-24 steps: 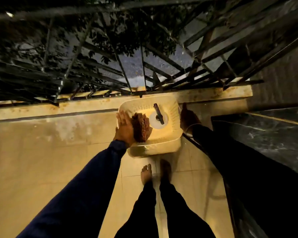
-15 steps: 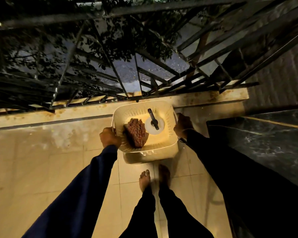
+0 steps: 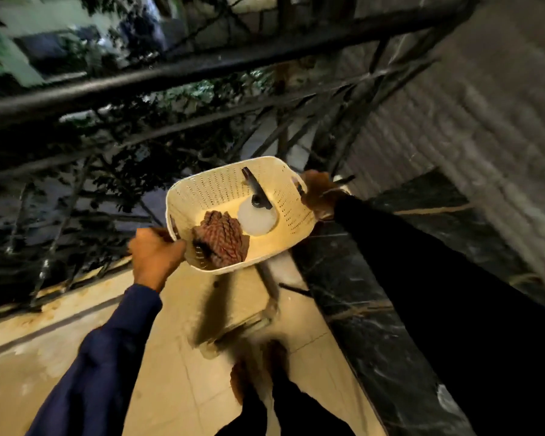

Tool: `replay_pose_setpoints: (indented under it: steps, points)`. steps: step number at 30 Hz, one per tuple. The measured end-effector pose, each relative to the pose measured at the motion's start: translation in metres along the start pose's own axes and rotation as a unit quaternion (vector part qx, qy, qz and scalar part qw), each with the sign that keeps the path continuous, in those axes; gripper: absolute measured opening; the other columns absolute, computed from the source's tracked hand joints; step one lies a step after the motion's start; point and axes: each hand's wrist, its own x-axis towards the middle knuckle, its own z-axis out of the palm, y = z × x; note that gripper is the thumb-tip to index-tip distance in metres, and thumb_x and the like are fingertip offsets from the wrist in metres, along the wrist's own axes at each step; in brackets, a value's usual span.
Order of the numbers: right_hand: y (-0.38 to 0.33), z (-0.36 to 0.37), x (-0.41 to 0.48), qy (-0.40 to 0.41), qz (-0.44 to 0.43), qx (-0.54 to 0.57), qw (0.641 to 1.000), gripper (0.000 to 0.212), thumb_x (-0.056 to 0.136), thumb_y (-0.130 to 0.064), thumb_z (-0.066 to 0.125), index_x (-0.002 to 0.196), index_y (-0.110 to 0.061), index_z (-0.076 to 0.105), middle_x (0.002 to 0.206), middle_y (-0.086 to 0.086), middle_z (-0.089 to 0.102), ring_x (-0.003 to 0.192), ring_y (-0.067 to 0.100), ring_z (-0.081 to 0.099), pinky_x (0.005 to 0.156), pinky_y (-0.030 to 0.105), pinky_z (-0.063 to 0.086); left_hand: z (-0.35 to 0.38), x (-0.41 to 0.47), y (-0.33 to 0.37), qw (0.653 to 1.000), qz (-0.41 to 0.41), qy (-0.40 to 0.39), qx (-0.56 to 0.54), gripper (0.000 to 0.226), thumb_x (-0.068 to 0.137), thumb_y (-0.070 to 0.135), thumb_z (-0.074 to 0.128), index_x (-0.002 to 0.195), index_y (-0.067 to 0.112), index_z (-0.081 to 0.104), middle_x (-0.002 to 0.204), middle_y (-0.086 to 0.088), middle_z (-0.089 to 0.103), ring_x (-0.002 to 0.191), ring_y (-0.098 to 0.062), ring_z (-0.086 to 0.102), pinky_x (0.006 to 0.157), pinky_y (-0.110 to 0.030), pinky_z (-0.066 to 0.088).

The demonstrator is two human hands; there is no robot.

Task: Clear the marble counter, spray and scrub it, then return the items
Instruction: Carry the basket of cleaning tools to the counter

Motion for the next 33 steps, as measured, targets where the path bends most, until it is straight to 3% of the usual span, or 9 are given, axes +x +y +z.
replay_pose_setpoints:
  steps: [3, 4, 5, 6, 10, 15, 21, 26, 33]
  points:
    - [0.044, -0.062, -0.033, 0.017, 0.059, -0.012, 0.998, 0.030, 0.085, -0.016, 0.060, 0.113, -0.009, 0.065, 0.114, 0.016, 0.066, 0.106, 0.033, 0.061, 0.089, 0.041, 0.051, 0.019, -0.025, 0.050, 0.997, 0.028, -0.059, -0.041, 0.010, 0.070, 0.015, 0.075, 0.065, 0.007, 0.070, 0.060, -0.010, 0.065, 0.059, -0.005, 0.049, 0.055, -0.032, 0.044]
    - [0.060, -0.076, -0.043, 0.025, 0.077, -0.010, 0.997, 0.029, 0.083, -0.016, 0.062, 0.111, -0.011, 0.067, 0.112, 0.014, 0.068, 0.105, 0.032, 0.062, 0.088, 0.040, 0.051, 0.033, -0.030, 0.058, 0.994, 0.037, -0.085, -0.064, 0.011, 0.066, 0.019, 0.075, 0.064, 0.008, 0.070, 0.060, -0.007, 0.067, 0.059, -0.004, 0.054, 0.055, -0.033, 0.049]
    - [0.080, -0.088, -0.056, 0.033, 0.094, -0.014, 0.995, 0.028, 0.083, -0.015, 0.062, 0.110, -0.011, 0.067, 0.110, 0.013, 0.069, 0.104, 0.031, 0.063, 0.087, 0.038, 0.051, 0.051, -0.036, 0.066, 0.989, 0.041, -0.114, -0.084, 0.011, 0.061, 0.022, 0.074, 0.065, 0.012, 0.071, 0.060, -0.003, 0.070, 0.061, -0.006, 0.061, 0.056, -0.050, 0.055]
    - [0.099, -0.096, -0.067, 0.039, 0.113, -0.022, 0.993, 0.026, 0.083, -0.014, 0.061, 0.108, -0.010, 0.067, 0.109, 0.012, 0.069, 0.103, 0.030, 0.063, 0.084, 0.036, 0.049, 0.069, -0.041, 0.073, 0.985, 0.044, -0.138, -0.096, 0.012, 0.057, 0.024, 0.073, 0.065, 0.015, 0.071, 0.061, -0.001, 0.071, 0.063, -0.011, 0.068, 0.066, -0.043, 0.062]
    - [0.174, -0.097, -0.091, 0.060, 0.201, -0.050, 0.976, 0.026, 0.092, -0.025, 0.051, 0.106, -0.005, 0.063, 0.108, 0.016, 0.065, 0.096, 0.033, 0.061, 0.073, 0.032, 0.044, 0.140, -0.071, 0.091, 0.964, 0.028, -0.244, -0.102, 0.018, 0.049, 0.031, 0.075, 0.058, 0.019, 0.065, 0.066, -0.008, 0.071, 0.074, -0.029, 0.073, 0.069, -0.051, 0.061]
    - [0.252, -0.076, -0.106, 0.043, 0.225, -0.063, 0.971, 0.037, 0.098, -0.036, 0.042, 0.106, -0.007, 0.064, 0.105, 0.013, 0.066, 0.091, 0.031, 0.061, 0.071, 0.031, 0.039, 0.200, -0.111, 0.107, 0.941, 0.005, -0.314, -0.126, 0.032, 0.038, 0.042, 0.081, 0.065, 0.026, 0.075, 0.065, -0.005, 0.074, 0.068, -0.023, 0.075, 0.072, -0.047, 0.062]
    - [0.292, -0.050, -0.107, 0.032, 0.218, 0.008, 0.975, 0.029, 0.098, -0.021, 0.042, 0.119, -0.008, 0.058, 0.117, 0.016, 0.062, 0.110, 0.032, 0.059, 0.096, 0.043, 0.048, 0.226, -0.123, 0.110, 0.951, 0.003, -0.301, -0.072, 0.027, 0.054, 0.022, 0.091, 0.074, 0.014, 0.076, 0.069, -0.005, 0.076, 0.066, -0.022, 0.075, 0.072, -0.047, 0.062]
    - [0.304, -0.043, -0.097, 0.025, 0.208, 0.055, 0.976, 0.028, 0.090, -0.018, 0.055, 0.117, -0.019, 0.060, 0.101, 0.002, 0.060, 0.098, 0.024, 0.062, 0.070, 0.032, 0.047, 0.222, -0.126, 0.117, 0.967, 0.077, -0.244, 0.013, 0.021, 0.056, 0.025, 0.087, 0.069, 0.016, 0.074, 0.066, -0.004, 0.074, 0.066, -0.022, 0.071, 0.069, -0.041, 0.060]
    - [0.303, -0.038, -0.096, 0.019, 0.209, 0.053, 0.976, 0.034, 0.091, -0.019, 0.054, 0.123, -0.010, 0.058, 0.118, 0.011, 0.064, 0.109, 0.029, 0.061, 0.092, 0.041, 0.051, 0.216, -0.130, 0.119, 0.966, 0.071, -0.249, -0.003, 0.022, 0.059, 0.015, 0.089, 0.076, 0.016, 0.074, 0.070, -0.008, 0.074, 0.069, -0.027, 0.072, 0.071, -0.048, 0.061]
